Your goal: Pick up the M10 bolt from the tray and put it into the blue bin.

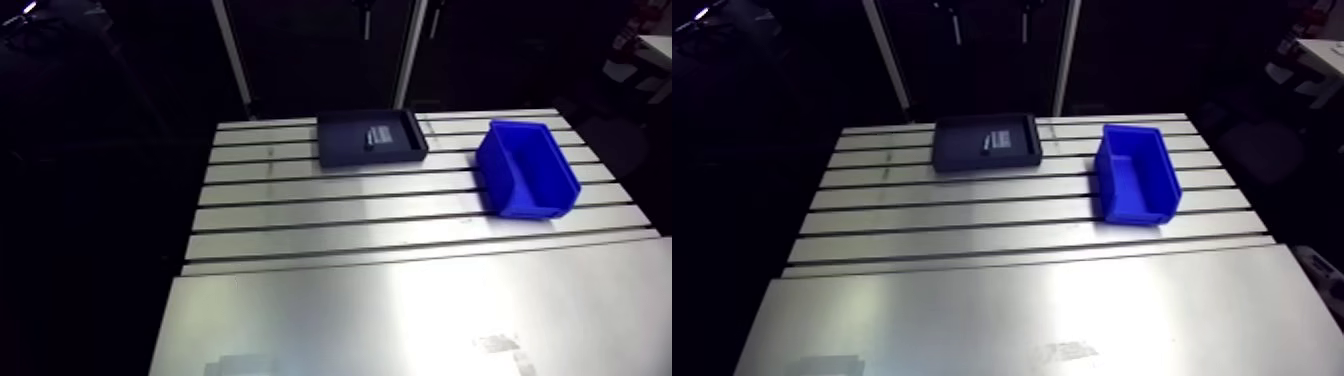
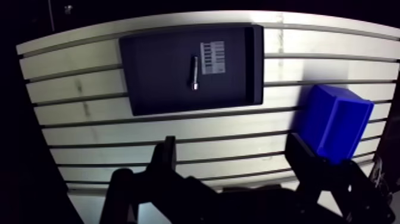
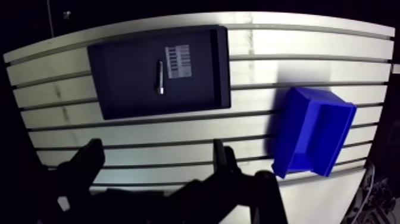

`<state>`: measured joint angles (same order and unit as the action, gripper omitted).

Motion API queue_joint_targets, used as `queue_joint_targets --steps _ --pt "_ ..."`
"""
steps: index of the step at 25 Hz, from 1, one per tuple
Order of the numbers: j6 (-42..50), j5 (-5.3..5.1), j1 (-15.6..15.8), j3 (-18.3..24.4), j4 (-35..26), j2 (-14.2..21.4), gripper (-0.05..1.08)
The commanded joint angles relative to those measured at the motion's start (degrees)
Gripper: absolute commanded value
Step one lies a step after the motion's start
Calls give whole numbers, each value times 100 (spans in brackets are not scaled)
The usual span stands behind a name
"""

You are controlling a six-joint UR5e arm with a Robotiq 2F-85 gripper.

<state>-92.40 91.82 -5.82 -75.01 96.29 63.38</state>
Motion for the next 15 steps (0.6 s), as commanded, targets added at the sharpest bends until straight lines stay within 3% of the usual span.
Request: queue_joint_targets --steps 1,5,15 --pt "34 -73 -16 -105 211 -76 1" --pt "60 -73 -42 -184 334 -94 1" --pt "42 -38 2 -879 1108 -261 1"
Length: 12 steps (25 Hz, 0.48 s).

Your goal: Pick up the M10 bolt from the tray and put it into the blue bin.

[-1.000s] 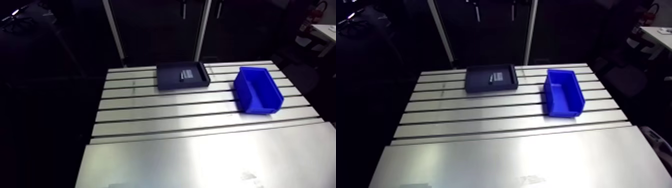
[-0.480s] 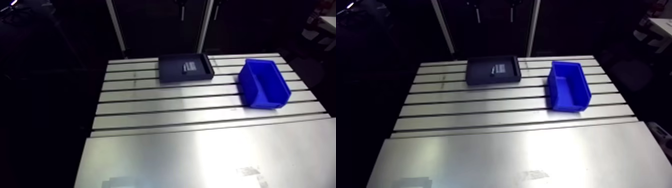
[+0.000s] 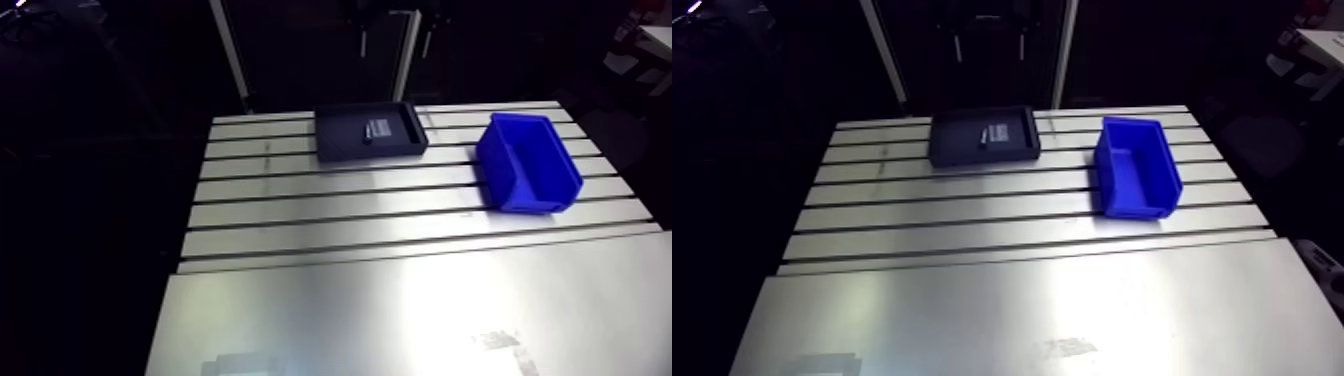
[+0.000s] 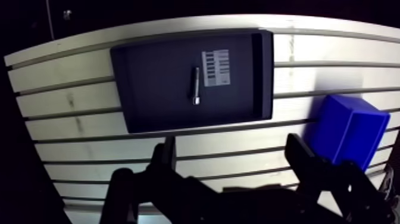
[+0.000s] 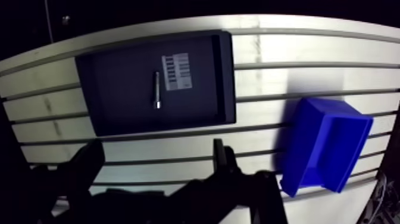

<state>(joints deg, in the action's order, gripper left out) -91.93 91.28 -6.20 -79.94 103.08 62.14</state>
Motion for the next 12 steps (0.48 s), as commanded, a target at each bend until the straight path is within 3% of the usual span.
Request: queue_joint_targets --steps 1,12 --pt "5 17 49 -412 472 -173 1" --pt "13 70 172 -641 1017 -551 1"
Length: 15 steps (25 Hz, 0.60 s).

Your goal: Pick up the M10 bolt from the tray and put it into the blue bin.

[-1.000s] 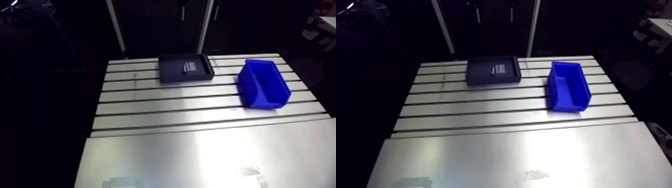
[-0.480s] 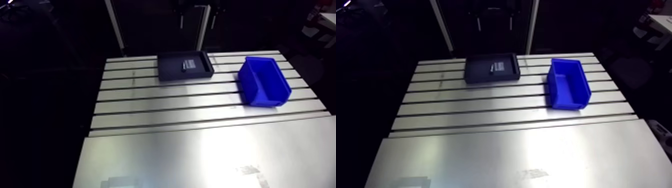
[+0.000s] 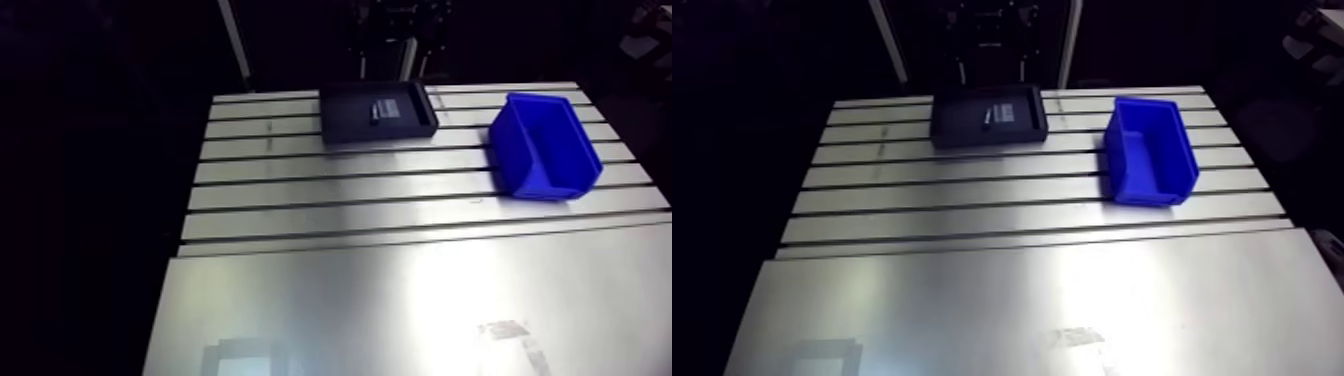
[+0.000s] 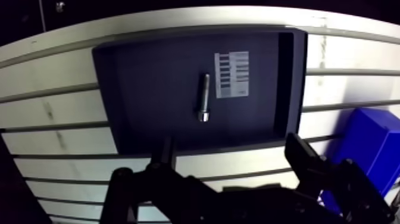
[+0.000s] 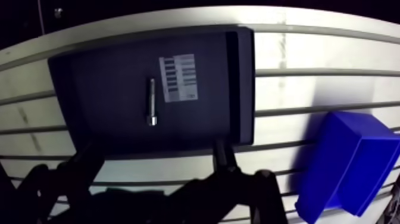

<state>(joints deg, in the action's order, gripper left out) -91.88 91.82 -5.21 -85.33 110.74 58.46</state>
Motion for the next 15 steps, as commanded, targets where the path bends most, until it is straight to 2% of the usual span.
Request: queue_joint_targets --steps 1,9,15 --pt "8 16 73 -111 295 -200 1" --pt "8 16 73 -146 550 -420 2" --pt "8 7 108 -251 726 -429 15"
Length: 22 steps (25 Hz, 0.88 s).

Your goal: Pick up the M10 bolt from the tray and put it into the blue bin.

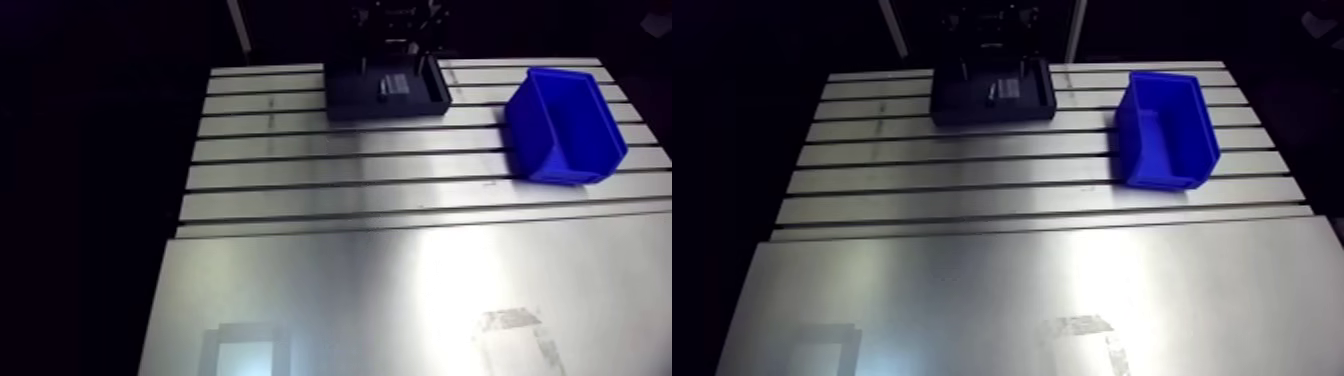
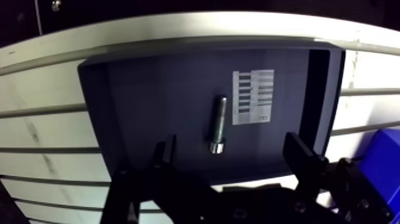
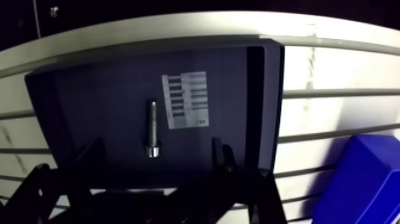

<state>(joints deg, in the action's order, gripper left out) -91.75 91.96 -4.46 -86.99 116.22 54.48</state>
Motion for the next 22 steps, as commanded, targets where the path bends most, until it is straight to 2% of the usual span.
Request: queue_joint_targets --steps 1,11,22 --pt "-5 -8 41 -94 205 -30 17" --pt "13 -8 76 -103 231 -39 38" --pt "92 -25 68 -130 240 -92 41"
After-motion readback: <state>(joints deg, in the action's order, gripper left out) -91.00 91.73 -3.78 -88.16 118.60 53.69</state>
